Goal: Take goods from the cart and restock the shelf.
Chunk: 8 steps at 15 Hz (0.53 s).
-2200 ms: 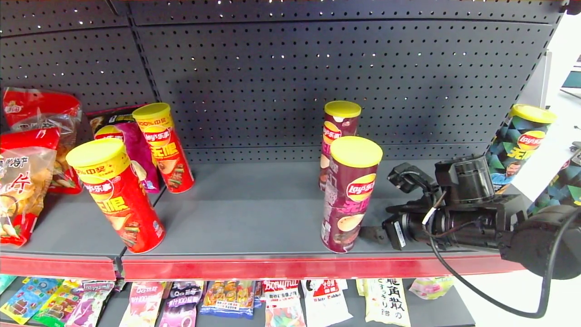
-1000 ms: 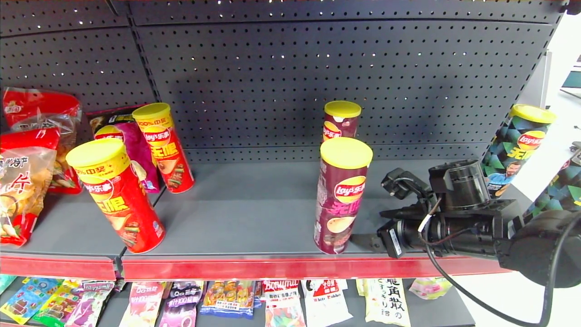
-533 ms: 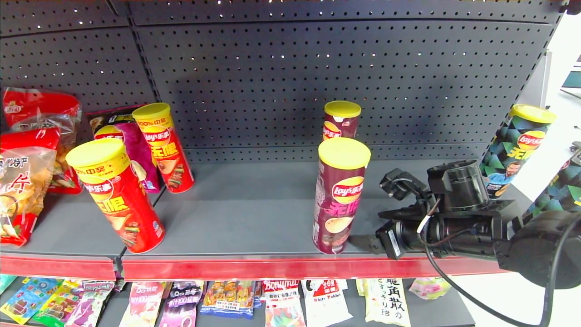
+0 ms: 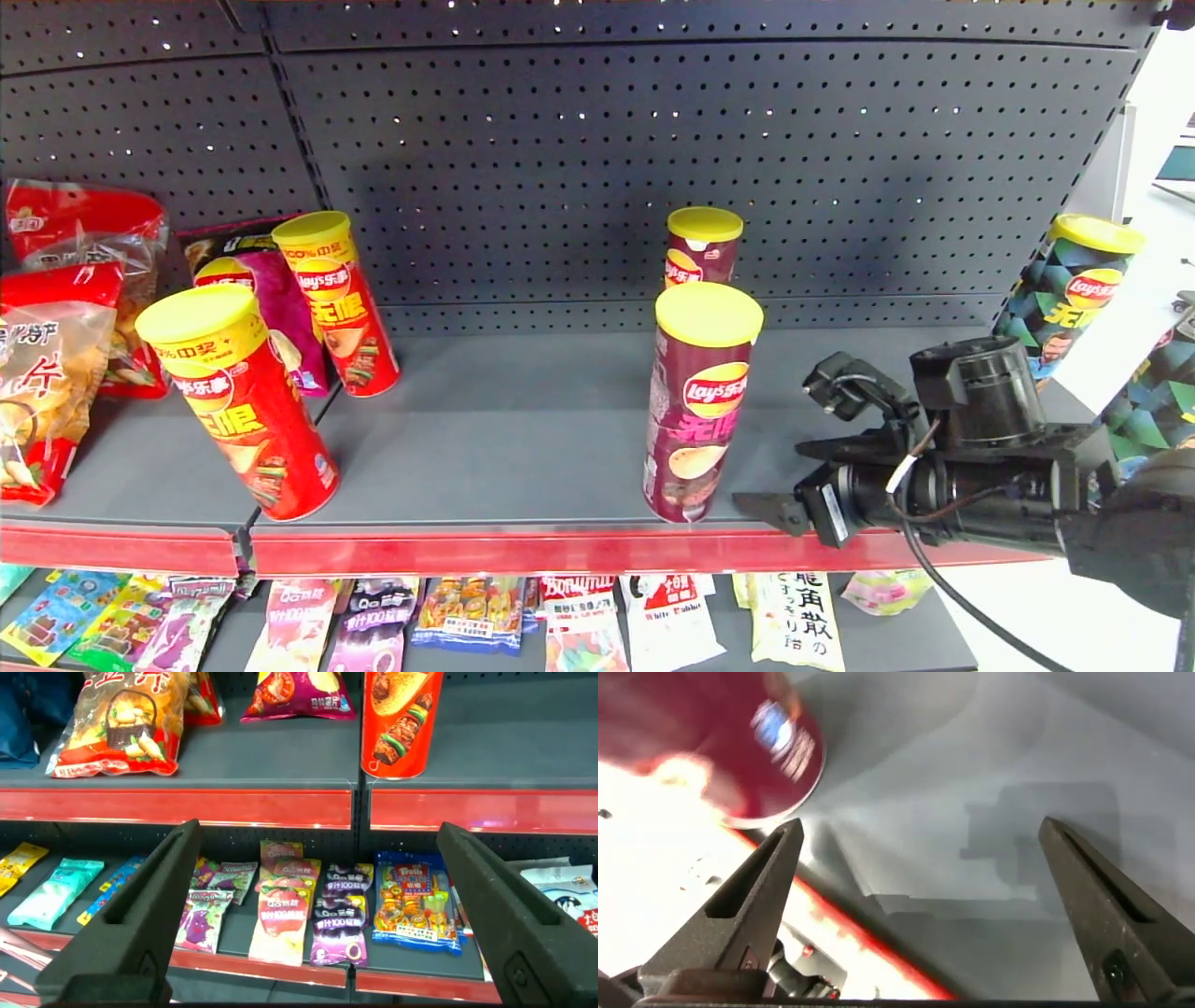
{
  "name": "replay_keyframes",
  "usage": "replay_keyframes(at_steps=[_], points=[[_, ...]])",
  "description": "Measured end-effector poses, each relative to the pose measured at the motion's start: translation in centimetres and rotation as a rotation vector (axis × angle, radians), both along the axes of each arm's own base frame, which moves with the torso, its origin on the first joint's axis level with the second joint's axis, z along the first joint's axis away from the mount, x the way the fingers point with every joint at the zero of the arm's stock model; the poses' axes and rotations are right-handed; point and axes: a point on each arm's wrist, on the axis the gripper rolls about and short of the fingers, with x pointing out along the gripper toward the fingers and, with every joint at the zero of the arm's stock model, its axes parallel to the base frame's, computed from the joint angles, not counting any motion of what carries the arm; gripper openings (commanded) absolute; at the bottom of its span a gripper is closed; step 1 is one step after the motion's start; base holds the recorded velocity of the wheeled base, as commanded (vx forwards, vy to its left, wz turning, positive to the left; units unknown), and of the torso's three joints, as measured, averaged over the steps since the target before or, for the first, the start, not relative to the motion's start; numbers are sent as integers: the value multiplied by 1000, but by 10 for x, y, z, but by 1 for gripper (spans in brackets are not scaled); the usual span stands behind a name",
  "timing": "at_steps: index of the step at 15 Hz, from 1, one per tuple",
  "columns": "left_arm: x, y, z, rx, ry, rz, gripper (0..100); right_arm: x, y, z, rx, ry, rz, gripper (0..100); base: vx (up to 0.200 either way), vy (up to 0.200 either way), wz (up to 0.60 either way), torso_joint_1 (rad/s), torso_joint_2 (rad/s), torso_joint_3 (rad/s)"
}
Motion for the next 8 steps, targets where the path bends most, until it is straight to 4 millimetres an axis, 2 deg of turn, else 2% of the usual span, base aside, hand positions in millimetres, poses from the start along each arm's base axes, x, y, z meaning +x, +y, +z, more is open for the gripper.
replay_keyframes(at_steps=[3,6,8], points=[[0,0,0,0,0,-10,100,-38,-19,18,9,-74,-31,100,0,0,0,0,0,0],[0,0,0,-3,0,-21,100,-92,-48,34,48,-193,-67,100,0,0,0,0,0,0],[0,-2,0,-7,1,-70,100,-131,-71,37,71,-297,-133,100,0,0,0,0,0,0]])
